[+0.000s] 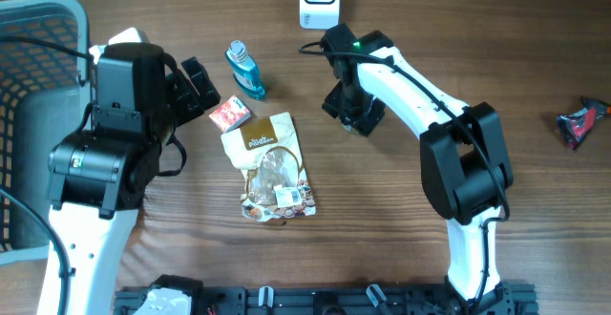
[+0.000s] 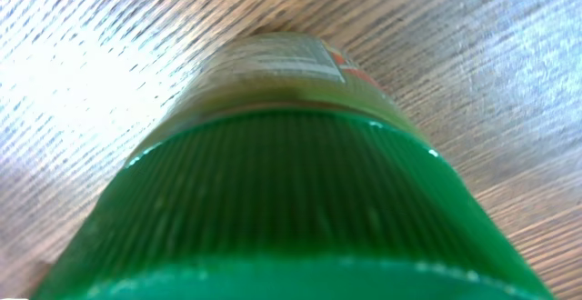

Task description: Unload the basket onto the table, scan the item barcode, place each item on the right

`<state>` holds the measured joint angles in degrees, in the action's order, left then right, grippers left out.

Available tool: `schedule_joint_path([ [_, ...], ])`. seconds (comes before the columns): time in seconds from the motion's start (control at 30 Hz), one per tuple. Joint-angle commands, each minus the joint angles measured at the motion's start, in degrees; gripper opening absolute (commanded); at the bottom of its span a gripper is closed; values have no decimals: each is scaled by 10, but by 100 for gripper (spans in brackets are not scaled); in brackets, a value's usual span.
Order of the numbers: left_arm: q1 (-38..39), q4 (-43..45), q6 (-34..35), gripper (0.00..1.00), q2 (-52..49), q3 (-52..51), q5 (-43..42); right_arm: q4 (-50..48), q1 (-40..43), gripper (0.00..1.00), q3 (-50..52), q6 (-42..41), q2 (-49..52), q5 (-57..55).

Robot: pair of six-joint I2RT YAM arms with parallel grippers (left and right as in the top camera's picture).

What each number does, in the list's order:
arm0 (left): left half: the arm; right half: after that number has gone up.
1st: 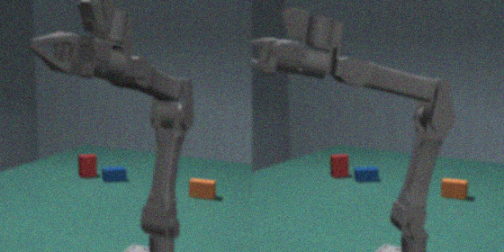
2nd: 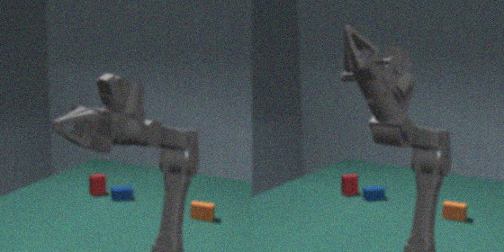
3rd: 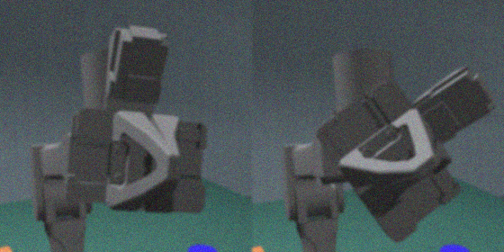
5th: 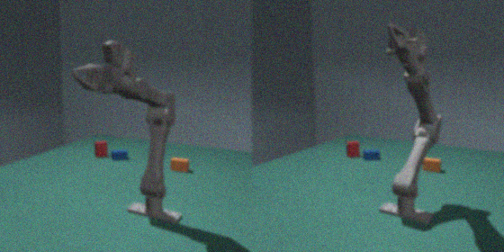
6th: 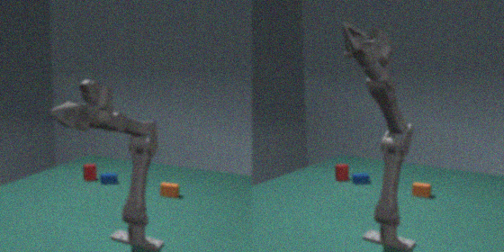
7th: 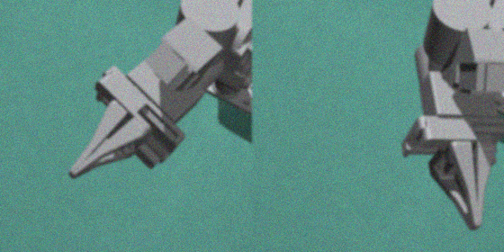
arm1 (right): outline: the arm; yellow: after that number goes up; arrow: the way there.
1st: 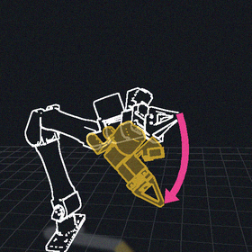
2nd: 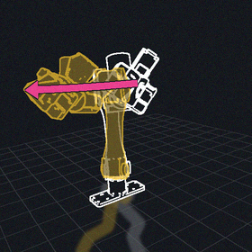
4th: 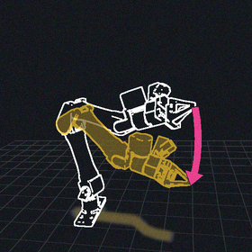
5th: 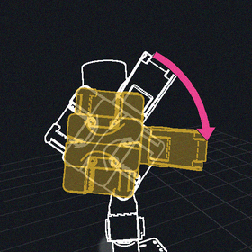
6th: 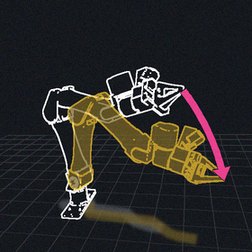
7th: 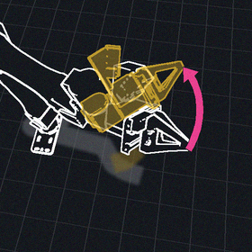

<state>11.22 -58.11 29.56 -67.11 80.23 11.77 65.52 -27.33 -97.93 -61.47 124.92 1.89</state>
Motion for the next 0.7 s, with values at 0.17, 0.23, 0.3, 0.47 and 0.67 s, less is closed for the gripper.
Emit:
schedule_joint_path([
  [0.17,-3,1,-9,100,6,7,7,19,-2,89,-6,58,-4,5],
  [0.23,-3,1,-9,100,6,7,7,31,-2,89,-19,57,-5,5],
  [0.3,-3,1,-9,100,6,7,7,51,-2,89,-34,39,-6,-2],
  [0.47,-3,1,-9,100,6,7,7,76,-1,92,-62,2,-7,-6],
  [0.67,-3,1,-9,100,6,7,7,70,-1,94,-62,-43,-6,-7],
])
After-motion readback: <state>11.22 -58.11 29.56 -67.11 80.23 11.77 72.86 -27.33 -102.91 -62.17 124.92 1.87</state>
